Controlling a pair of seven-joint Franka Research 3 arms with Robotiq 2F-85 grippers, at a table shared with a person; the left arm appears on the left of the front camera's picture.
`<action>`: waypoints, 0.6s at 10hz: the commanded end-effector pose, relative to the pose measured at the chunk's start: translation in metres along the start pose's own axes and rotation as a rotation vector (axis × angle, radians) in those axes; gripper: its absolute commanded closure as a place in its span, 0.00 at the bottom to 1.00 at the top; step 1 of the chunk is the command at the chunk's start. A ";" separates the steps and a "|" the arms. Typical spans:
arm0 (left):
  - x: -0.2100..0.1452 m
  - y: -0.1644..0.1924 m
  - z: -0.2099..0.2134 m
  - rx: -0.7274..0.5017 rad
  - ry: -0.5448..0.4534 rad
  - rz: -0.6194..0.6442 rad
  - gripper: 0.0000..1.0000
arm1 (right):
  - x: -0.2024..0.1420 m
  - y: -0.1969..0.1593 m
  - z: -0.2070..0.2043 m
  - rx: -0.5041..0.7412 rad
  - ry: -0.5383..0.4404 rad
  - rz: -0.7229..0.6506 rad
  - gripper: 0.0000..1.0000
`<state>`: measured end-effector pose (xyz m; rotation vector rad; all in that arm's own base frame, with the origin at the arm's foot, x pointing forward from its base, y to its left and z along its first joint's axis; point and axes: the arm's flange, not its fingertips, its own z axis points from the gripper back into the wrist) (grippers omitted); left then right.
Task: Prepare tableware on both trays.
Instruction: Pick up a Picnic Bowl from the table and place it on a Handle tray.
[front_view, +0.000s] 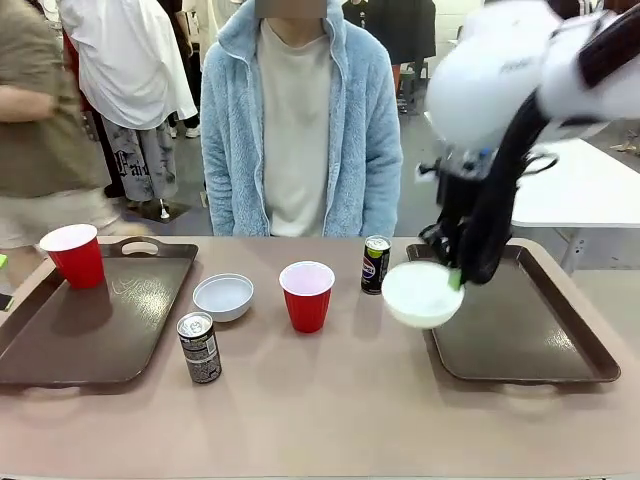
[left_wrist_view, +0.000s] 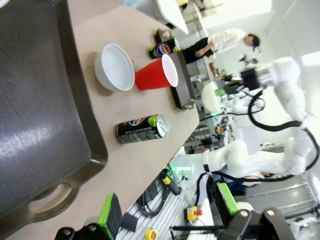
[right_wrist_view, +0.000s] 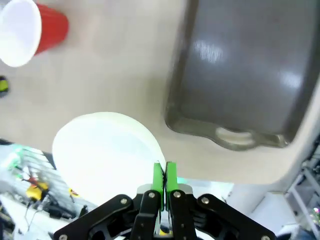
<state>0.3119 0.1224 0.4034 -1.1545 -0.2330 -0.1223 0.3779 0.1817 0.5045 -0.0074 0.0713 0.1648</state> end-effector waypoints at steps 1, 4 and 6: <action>0.000 -0.001 0.001 -0.010 -0.007 -0.006 0.00 | -0.002 -0.015 0.028 0.063 -0.048 -0.082 1.00; 0.000 -0.001 0.001 -0.010 -0.007 -0.006 0.00 | -0.010 -0.012 0.028 0.020 -0.040 -0.033 1.00; 0.000 -0.001 0.001 -0.010 -0.007 -0.006 0.00 | -0.011 -0.017 0.039 0.045 -0.056 -0.068 0.97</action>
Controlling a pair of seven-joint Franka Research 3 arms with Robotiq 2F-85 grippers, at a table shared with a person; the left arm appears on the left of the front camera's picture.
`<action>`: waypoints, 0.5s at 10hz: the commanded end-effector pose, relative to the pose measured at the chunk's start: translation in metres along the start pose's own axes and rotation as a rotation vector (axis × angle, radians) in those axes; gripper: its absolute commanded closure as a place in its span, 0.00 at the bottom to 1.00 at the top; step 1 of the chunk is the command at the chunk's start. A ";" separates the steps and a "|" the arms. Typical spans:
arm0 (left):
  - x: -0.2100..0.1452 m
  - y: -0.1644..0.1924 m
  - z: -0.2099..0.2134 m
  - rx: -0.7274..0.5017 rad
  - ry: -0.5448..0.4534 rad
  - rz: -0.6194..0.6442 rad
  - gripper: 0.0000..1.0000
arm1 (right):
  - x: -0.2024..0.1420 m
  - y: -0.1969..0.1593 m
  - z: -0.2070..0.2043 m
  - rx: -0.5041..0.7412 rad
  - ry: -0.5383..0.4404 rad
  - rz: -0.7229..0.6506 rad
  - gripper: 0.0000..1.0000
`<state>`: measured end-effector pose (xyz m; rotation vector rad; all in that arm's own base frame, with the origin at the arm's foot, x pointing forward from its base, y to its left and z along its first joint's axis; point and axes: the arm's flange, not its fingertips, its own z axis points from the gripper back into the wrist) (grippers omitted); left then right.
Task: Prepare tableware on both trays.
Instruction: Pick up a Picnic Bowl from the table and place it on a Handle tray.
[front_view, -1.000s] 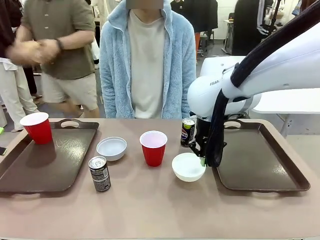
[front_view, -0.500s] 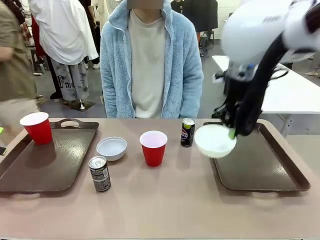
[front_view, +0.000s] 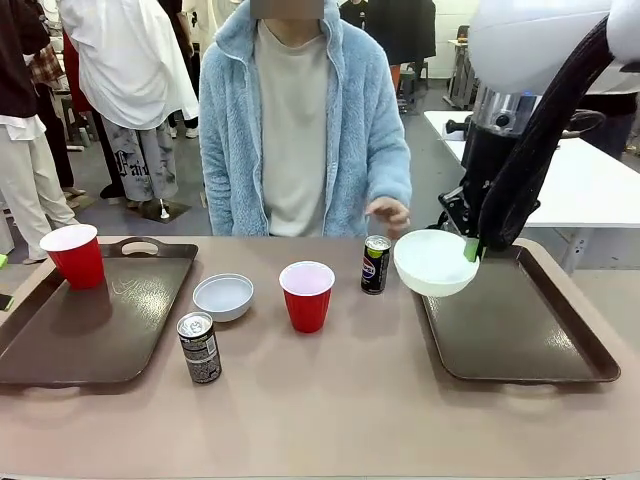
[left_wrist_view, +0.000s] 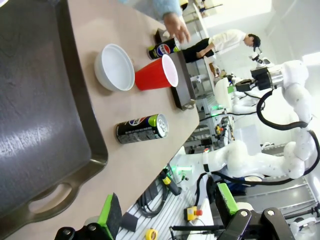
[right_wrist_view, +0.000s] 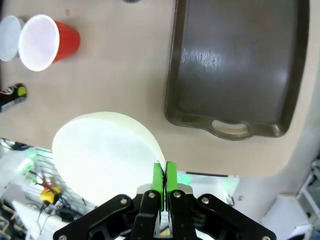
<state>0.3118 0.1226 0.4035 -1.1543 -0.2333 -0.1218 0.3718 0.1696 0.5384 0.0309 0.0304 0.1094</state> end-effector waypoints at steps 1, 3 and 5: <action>0.000 -0.001 0.001 -0.010 -0.006 -0.006 0.00 | 0.019 -0.028 -0.003 0.019 -0.035 -0.072 0.97; 0.000 -0.001 0.001 -0.010 -0.006 -0.006 0.00 | 0.043 -0.095 -0.004 0.055 -0.125 -0.137 0.97; 0.000 -0.001 0.001 -0.010 -0.006 -0.006 0.00 | 0.054 -0.147 -0.010 0.042 -0.190 -0.175 0.97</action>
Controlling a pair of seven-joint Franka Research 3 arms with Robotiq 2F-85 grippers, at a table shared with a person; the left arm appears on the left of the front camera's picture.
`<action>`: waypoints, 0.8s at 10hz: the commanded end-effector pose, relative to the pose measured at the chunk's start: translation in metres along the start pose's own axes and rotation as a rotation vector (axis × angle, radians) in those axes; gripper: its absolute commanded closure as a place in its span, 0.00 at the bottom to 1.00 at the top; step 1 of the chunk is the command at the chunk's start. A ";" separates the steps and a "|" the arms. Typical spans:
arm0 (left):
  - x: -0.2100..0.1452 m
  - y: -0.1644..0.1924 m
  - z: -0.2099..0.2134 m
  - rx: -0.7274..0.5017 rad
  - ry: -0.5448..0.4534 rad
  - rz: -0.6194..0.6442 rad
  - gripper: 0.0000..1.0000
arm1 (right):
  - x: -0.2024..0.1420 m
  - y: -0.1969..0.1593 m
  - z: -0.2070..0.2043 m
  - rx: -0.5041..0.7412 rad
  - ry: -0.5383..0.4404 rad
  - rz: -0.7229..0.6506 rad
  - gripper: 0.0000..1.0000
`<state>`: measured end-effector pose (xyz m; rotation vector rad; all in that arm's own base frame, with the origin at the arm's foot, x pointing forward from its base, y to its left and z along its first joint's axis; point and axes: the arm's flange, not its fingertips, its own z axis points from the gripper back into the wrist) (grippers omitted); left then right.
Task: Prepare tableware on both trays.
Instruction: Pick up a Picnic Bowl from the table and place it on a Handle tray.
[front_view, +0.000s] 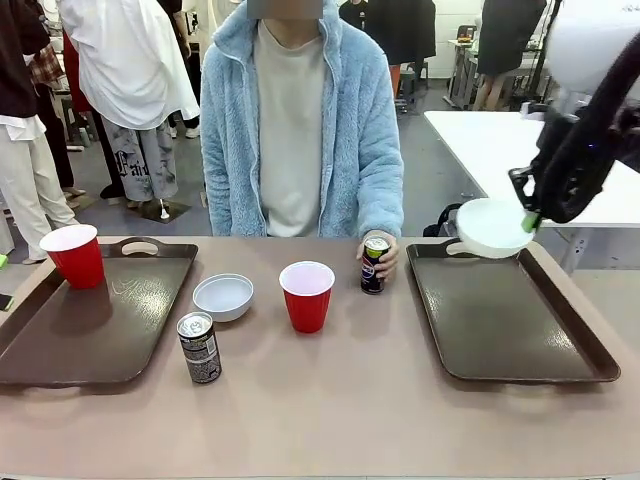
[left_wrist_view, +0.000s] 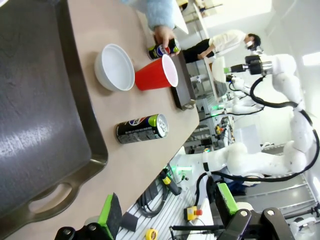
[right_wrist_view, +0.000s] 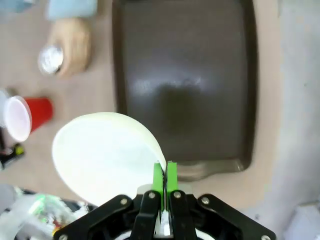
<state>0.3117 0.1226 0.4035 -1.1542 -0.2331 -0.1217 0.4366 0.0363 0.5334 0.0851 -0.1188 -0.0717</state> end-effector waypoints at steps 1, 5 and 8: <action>0.000 -0.001 0.001 -0.010 -0.006 -0.006 0.00 | 0.010 -0.026 -0.019 -0.019 -0.028 -0.043 0.97; 0.000 -0.001 0.001 -0.010 -0.006 -0.006 0.00 | 0.001 -0.044 -0.060 -0.034 0.074 -0.115 0.97; 0.000 -0.001 0.001 -0.010 -0.006 -0.006 0.00 | -0.124 -0.032 0.030 -0.059 0.200 -0.144 0.97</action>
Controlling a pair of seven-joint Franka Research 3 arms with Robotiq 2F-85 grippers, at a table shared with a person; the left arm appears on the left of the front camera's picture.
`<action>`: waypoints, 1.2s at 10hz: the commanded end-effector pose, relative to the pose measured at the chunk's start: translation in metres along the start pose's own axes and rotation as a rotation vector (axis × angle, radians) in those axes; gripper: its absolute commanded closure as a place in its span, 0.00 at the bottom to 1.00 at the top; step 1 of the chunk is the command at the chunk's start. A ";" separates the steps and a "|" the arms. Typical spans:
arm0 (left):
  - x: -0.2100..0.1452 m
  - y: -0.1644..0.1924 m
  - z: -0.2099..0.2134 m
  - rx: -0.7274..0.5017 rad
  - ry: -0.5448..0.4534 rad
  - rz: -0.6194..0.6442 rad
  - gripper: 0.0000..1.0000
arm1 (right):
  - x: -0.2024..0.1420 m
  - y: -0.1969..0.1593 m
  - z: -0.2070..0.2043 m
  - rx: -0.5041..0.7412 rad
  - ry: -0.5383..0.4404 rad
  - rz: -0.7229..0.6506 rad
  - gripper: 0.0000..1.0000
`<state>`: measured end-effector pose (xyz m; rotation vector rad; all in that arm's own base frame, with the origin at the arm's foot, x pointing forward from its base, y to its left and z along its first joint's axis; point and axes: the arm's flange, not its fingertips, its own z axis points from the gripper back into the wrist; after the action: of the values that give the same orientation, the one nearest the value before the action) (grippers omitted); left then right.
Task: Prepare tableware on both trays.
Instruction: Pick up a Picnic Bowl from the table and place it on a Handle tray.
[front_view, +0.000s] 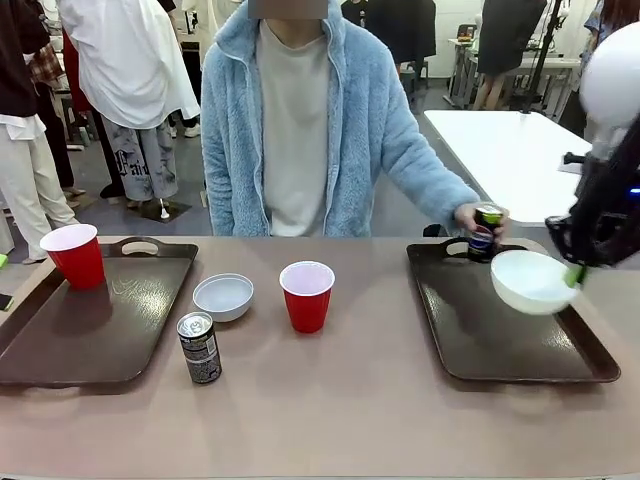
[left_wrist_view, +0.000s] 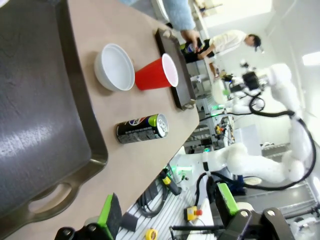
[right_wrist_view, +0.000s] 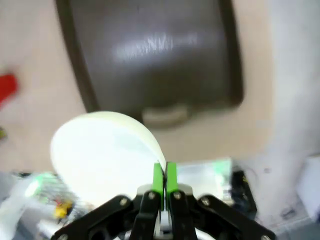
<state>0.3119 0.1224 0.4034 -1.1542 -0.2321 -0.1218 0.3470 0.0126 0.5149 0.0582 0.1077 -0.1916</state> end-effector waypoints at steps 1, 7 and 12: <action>0.000 -0.001 0.001 -0.010 -0.007 -0.006 0.00 | -0.036 -0.013 0.029 -0.014 -0.013 -0.055 0.97; 0.000 -0.001 0.001 -0.010 -0.007 -0.006 0.00 | 0.032 0.002 0.002 0.054 -0.148 0.020 0.97; 0.000 -0.001 0.001 -0.010 -0.007 -0.006 0.00 | 0.092 0.012 -0.076 0.066 -0.144 0.032 0.97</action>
<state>0.3118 0.1224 0.4034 -1.1547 -0.2321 -0.1217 0.4308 0.0097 0.4380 0.0735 -0.0431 -0.1881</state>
